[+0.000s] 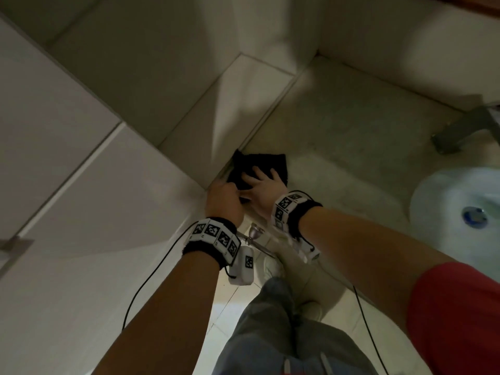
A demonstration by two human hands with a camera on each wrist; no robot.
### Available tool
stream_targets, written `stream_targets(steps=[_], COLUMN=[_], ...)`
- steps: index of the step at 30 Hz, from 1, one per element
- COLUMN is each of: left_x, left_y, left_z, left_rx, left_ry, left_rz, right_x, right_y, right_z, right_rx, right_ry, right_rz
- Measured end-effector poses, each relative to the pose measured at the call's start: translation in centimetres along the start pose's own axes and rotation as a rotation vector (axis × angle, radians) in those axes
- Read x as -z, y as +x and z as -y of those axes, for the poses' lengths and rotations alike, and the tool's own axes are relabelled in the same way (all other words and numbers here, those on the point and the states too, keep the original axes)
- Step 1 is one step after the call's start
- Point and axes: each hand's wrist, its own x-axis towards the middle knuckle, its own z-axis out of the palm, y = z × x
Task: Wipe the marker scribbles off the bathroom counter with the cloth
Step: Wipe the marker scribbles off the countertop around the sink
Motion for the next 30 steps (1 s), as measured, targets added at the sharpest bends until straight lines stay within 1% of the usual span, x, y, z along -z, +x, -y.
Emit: stream_targets(steps=[4, 8, 10, 13, 16, 17, 18, 20, 21, 23, 25, 27, 28, 30], left_x=[-0.2, -1.3, -2.1, -2.8, -3.1, -3.1, -3.2, -3.2, -3.2, -3.3, -3.3, -3.0, -2.9, -2.7], left_y=[-2.1, -3.4, -4.5, -5.4, -6.3, -6.6, -6.8, -7.1, -7.2, -7.4, -7.5, -7.5, -7.3, -7.0], left_z=[-0.6, -3.1, -5.1, -7.8, -9.8, -10.4, -10.8, -11.2, -11.3, -11.6, -12.0, -12.6, -12.9, -13.3], left_rx=[0.007, -0.044, -0.072, -0.125, -0.154, -0.157, -0.164, -0.178, -0.185, -0.204, -0.214, -0.234, -0.251, -0.279], left_ry=[-0.053, -0.042, -0.025, -0.004, 0.027, 0.033, 0.036, 0.045, 0.05, 0.059, 0.048, 0.053, 0.055, 0.043], left_rz=[0.017, 0.099, 0.142, 0.182, 0.201, 0.21, 0.214, 0.22, 0.225, 0.242, 0.277, 0.306, 0.309, 0.321], right_x=[-0.8, -2.2, -3.1, -4.3, -5.6, -5.9, -6.2, -7.1, -7.7, -8.0, -6.8, -4.9, -4.2, -3.3], right_y=[-4.6, -10.1, -13.8, -19.2, -24.1, -25.7, -27.4, -30.2, -31.5, -33.6, -34.3, -34.2, -33.9, -32.4], right_z=[-1.5, -4.5, -6.3, -9.5, -13.1, -14.1, -15.1, -16.6, -17.4, -18.0, -17.8, -16.8, -16.2, -14.9], right_rx=[-0.011, -0.104, -0.16, -0.273, -0.461, -0.535, -0.636, -0.811, -0.865, -0.996, -1.048, -1.046, -1.009, -0.898], right_ry=[-0.007, 0.036, 0.067, 0.121, 0.222, 0.274, 0.387, 0.51, 0.524, 0.671, 0.741, 0.82, 0.821, 0.74], right_rz=[0.01, 0.058, 0.07, 0.054, 0.055, 0.027, -0.03, -0.124, -0.123, -0.189, -0.247, -0.364, -0.421, -0.524])
